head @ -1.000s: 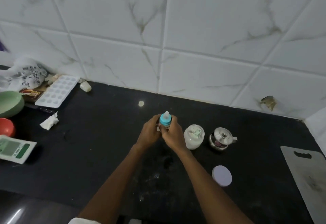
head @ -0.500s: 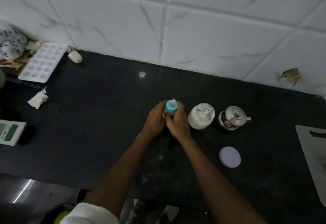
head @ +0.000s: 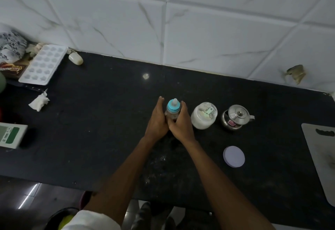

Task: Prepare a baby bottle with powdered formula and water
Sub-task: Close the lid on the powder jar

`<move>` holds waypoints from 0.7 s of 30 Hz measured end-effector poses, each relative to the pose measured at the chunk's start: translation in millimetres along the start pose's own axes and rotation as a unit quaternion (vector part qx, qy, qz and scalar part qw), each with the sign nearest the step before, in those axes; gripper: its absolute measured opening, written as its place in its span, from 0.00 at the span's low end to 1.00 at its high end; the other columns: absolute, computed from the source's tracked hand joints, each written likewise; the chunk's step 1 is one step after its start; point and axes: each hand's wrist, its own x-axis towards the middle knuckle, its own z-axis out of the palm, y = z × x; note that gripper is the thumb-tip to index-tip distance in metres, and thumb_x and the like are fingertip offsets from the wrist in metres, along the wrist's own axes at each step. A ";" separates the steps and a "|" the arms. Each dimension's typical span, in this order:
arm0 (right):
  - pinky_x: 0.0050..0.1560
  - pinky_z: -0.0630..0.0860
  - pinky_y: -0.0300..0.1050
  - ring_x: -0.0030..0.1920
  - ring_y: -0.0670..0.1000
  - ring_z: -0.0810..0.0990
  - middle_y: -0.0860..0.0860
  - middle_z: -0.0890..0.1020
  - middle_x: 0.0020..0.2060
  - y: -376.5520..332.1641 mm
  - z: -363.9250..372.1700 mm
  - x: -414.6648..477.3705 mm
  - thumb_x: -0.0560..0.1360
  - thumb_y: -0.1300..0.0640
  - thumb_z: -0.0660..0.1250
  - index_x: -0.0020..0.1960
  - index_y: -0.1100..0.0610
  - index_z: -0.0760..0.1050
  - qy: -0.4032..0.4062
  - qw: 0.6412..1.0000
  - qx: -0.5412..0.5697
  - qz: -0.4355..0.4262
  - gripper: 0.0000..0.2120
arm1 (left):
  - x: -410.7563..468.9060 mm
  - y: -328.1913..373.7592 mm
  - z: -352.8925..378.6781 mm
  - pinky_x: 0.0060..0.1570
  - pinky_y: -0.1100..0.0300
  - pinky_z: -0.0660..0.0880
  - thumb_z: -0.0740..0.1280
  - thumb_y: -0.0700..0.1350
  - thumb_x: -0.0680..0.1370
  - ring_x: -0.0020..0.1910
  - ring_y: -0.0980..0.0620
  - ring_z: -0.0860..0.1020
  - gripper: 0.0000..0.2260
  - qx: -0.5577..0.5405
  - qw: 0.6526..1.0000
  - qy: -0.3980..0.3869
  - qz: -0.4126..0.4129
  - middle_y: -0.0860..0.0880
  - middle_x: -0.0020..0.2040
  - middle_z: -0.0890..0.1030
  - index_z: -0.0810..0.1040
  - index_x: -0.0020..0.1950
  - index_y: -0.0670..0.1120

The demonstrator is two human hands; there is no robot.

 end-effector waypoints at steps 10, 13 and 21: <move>0.73 0.71 0.53 0.77 0.50 0.65 0.52 0.61 0.80 12.2 -28.4 -64.8 0.77 0.40 0.69 0.82 0.54 0.53 -0.033 0.999 -0.013 0.006 0.43 | -85.4 25.4 35.7 0.77 0.49 0.59 0.68 0.60 0.77 0.81 0.46 0.52 0.43 0.039 0.995 0.063 -0.073 0.42 0.82 0.54 0.49 0.82 0.42; 0.66 0.76 0.49 0.66 0.46 0.74 0.51 0.70 0.74 24.4 -56.3 -85.9 0.78 0.41 0.67 0.78 0.54 0.62 -0.019 0.999 -0.037 0.000 0.34 | -101.8 37.5 52.8 0.76 0.48 0.63 0.69 0.58 0.78 0.79 0.45 0.57 0.39 0.082 0.995 0.041 -0.029 0.41 0.79 0.60 0.55 0.80 0.40; 0.75 0.67 0.55 0.75 0.57 0.68 0.58 0.74 0.71 96.8 -127.0 -129.3 0.82 0.47 0.62 0.72 0.61 0.72 0.120 0.958 -0.253 -0.052 0.24 | -102.3 66.1 104.5 0.79 0.49 0.57 0.67 0.58 0.78 0.81 0.45 0.53 0.38 0.215 0.967 -0.070 0.114 0.42 0.81 0.59 0.57 0.81 0.42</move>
